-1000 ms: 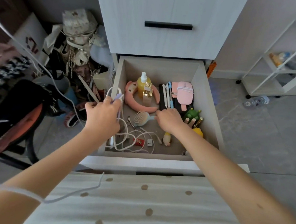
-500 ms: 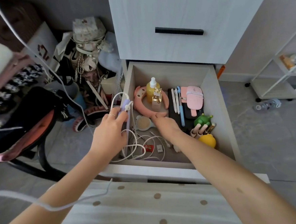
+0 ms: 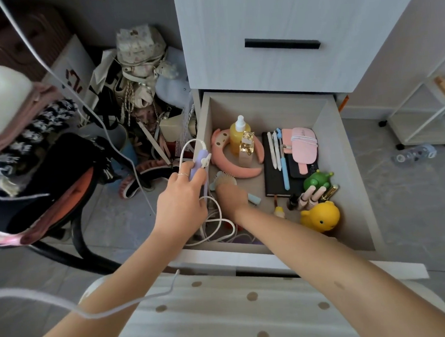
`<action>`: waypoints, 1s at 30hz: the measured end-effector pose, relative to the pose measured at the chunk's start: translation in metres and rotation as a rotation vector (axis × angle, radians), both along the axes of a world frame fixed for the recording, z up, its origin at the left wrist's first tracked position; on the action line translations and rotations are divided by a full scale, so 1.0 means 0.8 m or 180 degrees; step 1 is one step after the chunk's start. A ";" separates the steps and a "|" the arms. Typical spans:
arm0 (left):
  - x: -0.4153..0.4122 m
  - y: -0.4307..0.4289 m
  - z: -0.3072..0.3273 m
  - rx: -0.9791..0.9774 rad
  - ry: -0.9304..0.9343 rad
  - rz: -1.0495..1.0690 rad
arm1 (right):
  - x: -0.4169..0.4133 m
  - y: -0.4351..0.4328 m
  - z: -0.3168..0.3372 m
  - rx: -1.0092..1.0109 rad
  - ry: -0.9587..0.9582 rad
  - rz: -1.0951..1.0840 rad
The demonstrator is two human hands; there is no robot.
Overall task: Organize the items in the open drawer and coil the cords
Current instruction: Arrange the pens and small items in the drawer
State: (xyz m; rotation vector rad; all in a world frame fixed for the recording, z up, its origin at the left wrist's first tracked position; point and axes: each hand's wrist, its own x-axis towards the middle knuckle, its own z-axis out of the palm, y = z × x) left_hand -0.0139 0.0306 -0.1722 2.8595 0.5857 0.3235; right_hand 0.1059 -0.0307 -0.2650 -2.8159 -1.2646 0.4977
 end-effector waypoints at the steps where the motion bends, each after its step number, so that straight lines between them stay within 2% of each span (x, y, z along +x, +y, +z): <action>1: 0.000 0.000 0.000 0.0014 0.0011 0.0002 | -0.001 0.002 -0.001 -0.0070 0.0010 0.0054; 5: -0.001 0.001 -0.001 0.0050 0.0045 0.0021 | 0.003 0.000 0.003 -0.0092 0.0005 0.0437; 8: -0.001 0.001 -0.001 0.0050 0.0058 0.0018 | 0.006 -0.005 0.012 0.0334 -0.0478 0.0660; 12: -0.001 0.000 0.001 0.0024 0.0082 0.0056 | 0.018 -0.017 0.031 0.0513 -0.0560 0.0409; 15: -0.002 -0.001 0.002 0.0001 0.0112 0.0085 | 0.040 -0.039 0.046 0.0969 -0.0257 -0.0244; 18: -0.001 0.000 0.002 -0.0008 0.0135 0.0104 | 0.059 -0.054 0.056 0.0948 -0.0285 -0.0493; 20: -0.001 0.000 0.002 -0.0001 0.0130 0.0098 | 0.065 -0.056 0.055 0.1002 -0.0070 -0.0807; 30: -0.001 -0.002 0.003 -0.0007 0.0104 0.0078 | 0.060 -0.044 0.005 -0.0231 0.0369 -0.0367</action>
